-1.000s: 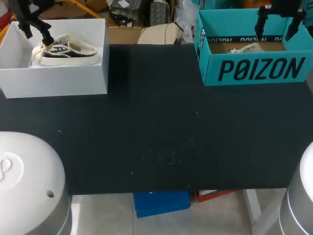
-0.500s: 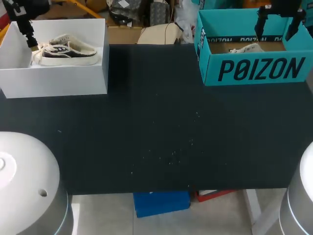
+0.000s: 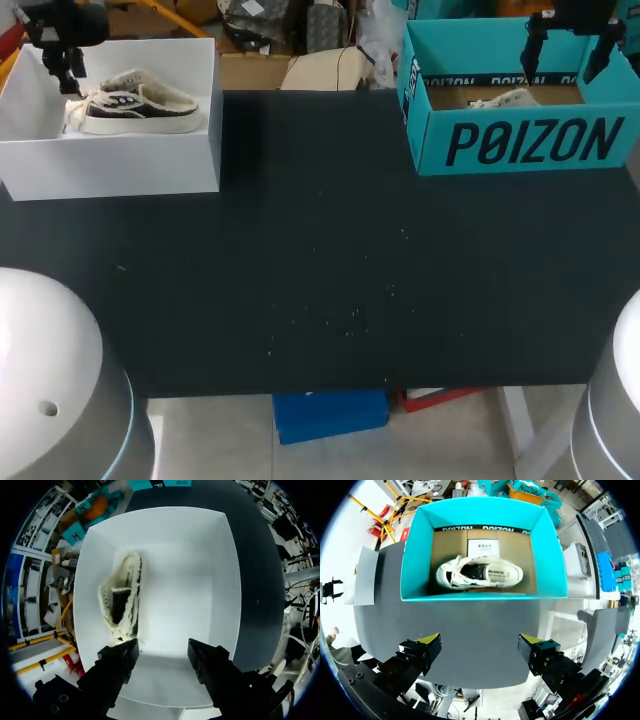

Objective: Take the shoe out of the shoebox, open the shoe tongue, remove and reinsert the insole, then place the shoe into the shoebox

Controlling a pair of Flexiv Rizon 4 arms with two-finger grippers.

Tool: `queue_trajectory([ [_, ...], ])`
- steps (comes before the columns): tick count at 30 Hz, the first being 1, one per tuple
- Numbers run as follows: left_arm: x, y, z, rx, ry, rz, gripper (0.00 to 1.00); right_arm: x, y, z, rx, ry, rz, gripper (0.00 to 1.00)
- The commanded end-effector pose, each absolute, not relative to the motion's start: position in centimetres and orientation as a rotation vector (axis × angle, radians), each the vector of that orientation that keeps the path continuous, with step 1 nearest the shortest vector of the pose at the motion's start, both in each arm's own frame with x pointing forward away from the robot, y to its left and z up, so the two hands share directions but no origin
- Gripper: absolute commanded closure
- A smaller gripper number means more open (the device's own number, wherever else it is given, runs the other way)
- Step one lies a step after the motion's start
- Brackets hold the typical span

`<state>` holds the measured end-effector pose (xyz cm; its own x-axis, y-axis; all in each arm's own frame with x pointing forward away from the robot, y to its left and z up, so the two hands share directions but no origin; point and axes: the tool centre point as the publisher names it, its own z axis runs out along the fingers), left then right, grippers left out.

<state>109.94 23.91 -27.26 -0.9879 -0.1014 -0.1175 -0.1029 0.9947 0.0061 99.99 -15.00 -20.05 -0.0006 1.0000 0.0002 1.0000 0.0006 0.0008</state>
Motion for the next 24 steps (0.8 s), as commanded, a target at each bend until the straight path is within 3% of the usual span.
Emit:
queue_trajectory([
  [1, 115.1, 23.5, -29.6, -0.162, 3.058, 0.014, 0.4, 100.0, -15.0, -20.0, 2.221, 2.222, 0.001, 0.0],
  [3, 116.2, 23.1, -30.3, -0.163, 3.058, 0.01, 0.42, 100.0, -15.0, -20.0, 2.221, 2.222, 0.001, 0.0],
  [5, 117.2, 22.7, -31.0, -0.157, 3.064, -0.005, 0.5, 100.0, -15.0, -20.0, 2.221, 2.222, 0.001, 0.0],
  [16, 119.6, 20.4, -34.6, -0.097, 3.116, -0.01, 0.53, 100.0, -15.0, -20.0, 2.221, 2.222, 0.001, 0.0],
  [24, 118.7, 19.5, -36.1, -0.026, 3.143, -0.002, 0.61, 100.0, -15.0, -20.0, 2.221, 2.222, 0.001, 0.0],
])
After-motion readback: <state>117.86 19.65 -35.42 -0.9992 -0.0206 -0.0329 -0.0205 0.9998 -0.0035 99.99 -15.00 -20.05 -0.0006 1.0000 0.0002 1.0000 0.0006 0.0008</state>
